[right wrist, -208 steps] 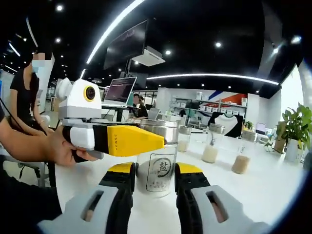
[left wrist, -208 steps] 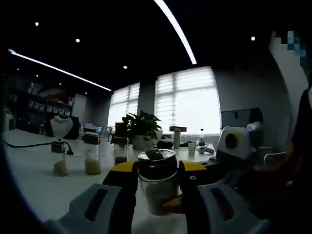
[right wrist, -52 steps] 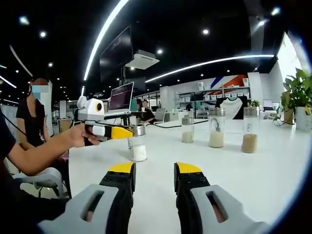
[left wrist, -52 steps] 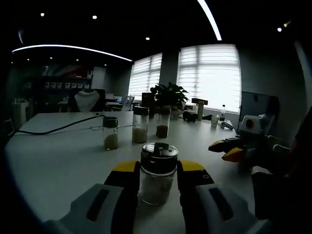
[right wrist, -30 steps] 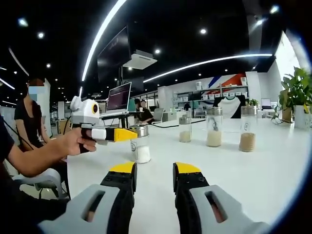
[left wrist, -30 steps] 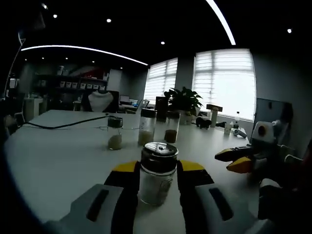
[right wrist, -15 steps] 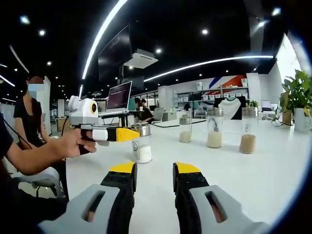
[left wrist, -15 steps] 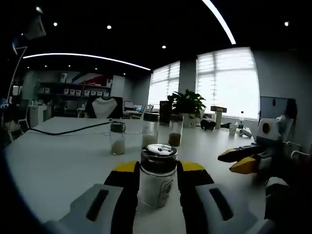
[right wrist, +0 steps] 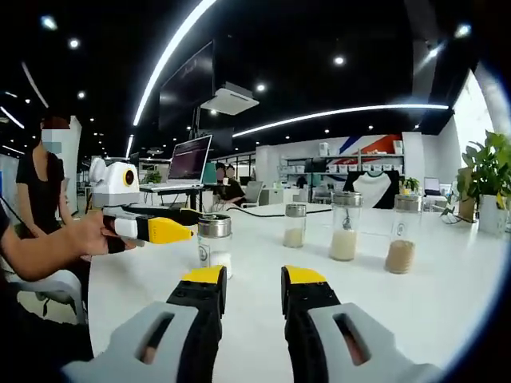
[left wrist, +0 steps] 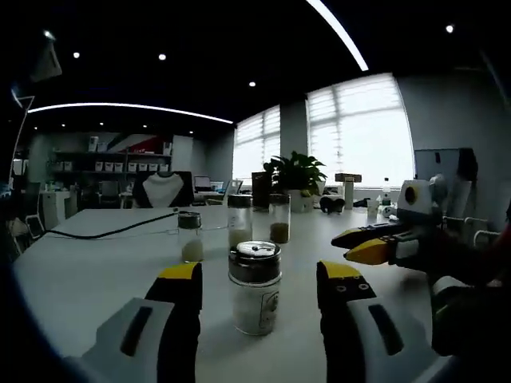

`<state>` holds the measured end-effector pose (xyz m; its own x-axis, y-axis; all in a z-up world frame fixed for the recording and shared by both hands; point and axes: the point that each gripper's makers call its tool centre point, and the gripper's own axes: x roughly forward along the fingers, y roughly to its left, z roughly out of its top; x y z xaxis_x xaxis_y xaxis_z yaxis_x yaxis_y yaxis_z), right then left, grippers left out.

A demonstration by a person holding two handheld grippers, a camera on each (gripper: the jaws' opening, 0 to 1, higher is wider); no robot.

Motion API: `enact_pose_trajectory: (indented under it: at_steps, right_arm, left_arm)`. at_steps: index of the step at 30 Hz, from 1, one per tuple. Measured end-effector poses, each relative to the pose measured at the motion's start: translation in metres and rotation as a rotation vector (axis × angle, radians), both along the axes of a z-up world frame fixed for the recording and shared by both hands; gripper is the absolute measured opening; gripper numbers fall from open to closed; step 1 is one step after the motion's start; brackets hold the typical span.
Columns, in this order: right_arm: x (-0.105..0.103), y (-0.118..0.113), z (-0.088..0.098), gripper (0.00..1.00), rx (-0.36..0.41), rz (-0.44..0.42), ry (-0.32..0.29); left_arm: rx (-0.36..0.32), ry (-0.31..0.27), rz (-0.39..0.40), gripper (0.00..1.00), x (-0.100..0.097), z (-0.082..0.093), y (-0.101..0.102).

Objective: Rotate the seasoning bottle until the label or dispensing opening points toward the visible target arrow and the bottle remains upright within the marked orientation range

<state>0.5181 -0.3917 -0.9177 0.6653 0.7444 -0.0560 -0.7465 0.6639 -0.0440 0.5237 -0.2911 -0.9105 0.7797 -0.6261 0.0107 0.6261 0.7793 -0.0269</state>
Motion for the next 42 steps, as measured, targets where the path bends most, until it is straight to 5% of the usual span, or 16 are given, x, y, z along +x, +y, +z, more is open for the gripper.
enact_pose_trajectory:
  at_steps: [5,9,15,23,26,30,35,39,42]
  right_arm:
    - [0.019,0.008,0.005,0.23,-0.009,-0.001,-0.025]
    - [0.029,0.012,0.019,0.22,0.054,0.028,-0.071]
    - [0.043,0.02,0.028,0.37,0.04,0.04,-0.129]
    - [0.072,0.025,0.026,0.63,0.117,-0.005,-0.039]
    - [0.082,0.026,0.033,0.6,0.156,-0.017,-0.031]
    - [0.094,0.035,0.032,0.6,0.141,-0.019,-0.02]
    - [0.101,0.052,0.026,0.54,0.093,0.016,-0.027]
    - [0.09,0.062,0.018,0.54,0.039,0.073,-0.039]
    - [0.076,0.059,0.027,0.5,0.1,0.103,-0.035]
  left_arm:
    - [0.061,-0.029,0.001,0.77,-0.005,-0.003,-0.006]
    - [0.067,-0.014,0.0,0.86,-0.008,-0.008,-0.007]
    - [0.095,-0.014,0.008,0.97,-0.022,-0.015,-0.005]
    - [0.069,-0.042,0.013,0.99,-0.039,-0.009,-0.003]
    - [0.061,-0.05,0.002,1.0,-0.045,-0.01,-0.006]
    - [0.183,-0.051,-0.004,1.0,-0.049,-0.024,-0.006]
    - [0.057,0.015,-0.042,1.0,-0.052,-0.021,-0.003]
    - [0.091,-0.03,-0.011,1.0,-0.052,-0.015,0.01]
    - [0.076,-0.029,-0.005,1.0,-0.053,-0.013,0.016]
